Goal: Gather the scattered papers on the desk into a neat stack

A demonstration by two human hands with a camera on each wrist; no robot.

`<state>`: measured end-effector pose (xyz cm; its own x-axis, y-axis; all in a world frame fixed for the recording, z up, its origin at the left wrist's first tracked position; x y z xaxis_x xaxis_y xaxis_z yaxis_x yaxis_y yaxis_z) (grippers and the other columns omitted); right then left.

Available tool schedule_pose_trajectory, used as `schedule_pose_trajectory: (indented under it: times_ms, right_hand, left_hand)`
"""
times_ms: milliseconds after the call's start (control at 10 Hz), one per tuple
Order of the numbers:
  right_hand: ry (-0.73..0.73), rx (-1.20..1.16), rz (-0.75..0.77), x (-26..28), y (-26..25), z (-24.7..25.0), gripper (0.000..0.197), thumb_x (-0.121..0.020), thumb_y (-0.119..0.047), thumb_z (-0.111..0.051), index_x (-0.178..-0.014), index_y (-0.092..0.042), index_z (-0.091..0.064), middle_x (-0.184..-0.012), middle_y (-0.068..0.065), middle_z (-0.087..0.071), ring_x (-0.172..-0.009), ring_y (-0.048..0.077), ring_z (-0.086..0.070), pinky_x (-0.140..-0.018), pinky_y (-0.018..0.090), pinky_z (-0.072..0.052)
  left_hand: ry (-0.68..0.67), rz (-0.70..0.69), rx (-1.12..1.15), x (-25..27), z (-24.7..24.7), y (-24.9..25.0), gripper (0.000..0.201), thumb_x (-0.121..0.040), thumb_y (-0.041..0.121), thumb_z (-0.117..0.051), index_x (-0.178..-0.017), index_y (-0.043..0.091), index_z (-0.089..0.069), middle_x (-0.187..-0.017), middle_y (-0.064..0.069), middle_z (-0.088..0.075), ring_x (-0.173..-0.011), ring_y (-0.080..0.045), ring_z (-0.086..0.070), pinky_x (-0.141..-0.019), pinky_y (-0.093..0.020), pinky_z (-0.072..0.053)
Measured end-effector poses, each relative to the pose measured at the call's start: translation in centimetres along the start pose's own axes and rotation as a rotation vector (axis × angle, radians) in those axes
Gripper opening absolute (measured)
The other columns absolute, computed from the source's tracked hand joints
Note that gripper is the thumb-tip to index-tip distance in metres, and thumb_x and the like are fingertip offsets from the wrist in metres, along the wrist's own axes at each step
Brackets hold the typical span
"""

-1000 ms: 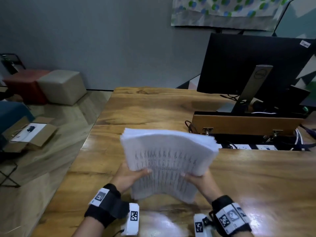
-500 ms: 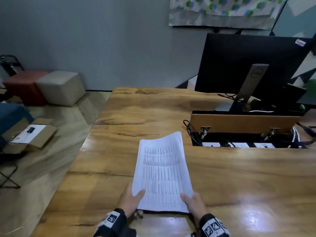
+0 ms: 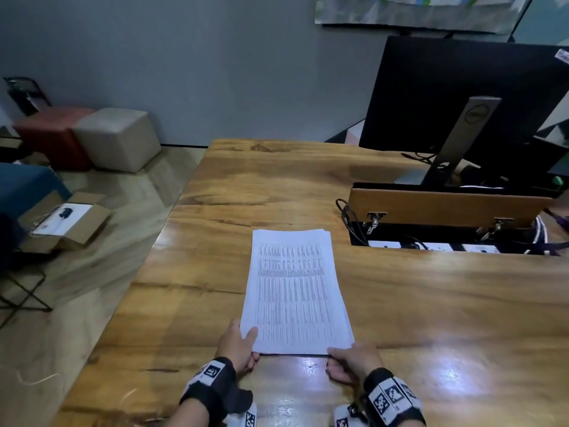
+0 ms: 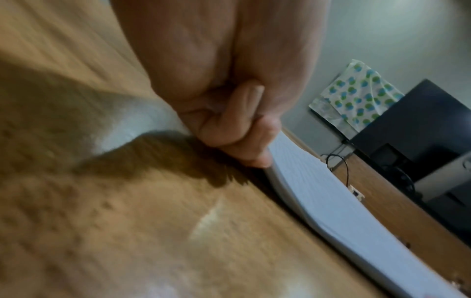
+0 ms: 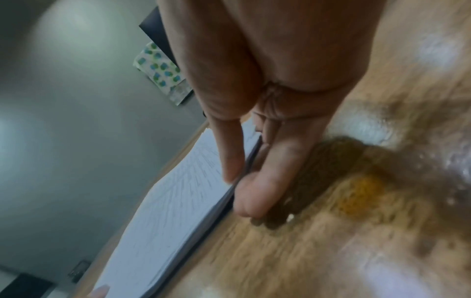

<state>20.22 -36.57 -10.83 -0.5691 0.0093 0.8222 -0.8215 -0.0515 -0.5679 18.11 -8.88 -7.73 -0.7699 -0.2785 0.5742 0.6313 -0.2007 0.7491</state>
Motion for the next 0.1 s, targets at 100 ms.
schedule_pose_trajectory:
  times_ms: [100]
  right_hand:
    - [0.055, 0.097, 0.007, 2.21, -0.22, 0.39, 0.024, -0.084, -0.019, -0.073, -0.072, -0.005, -0.058, -0.055, 0.015, -0.056, -0.037, 0.021, -0.051, -0.041, 0.024, -0.047]
  left_hand:
    - [0.141, -0.001, -0.213, 1.24, 2.28, -0.03, 0.046, -0.09, 0.055, -0.049, -0.111, 0.014, -0.04, -0.085, -0.009, -0.066, -0.067, -0.028, -0.064, -0.064, -0.033, -0.05]
Point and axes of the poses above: each hand's wrist, its own x-axis away from the middle knuckle, its own z-axis out of the back of the hand, y = z × x, the point moved 8 cm from there along -x, towards the middle knuckle
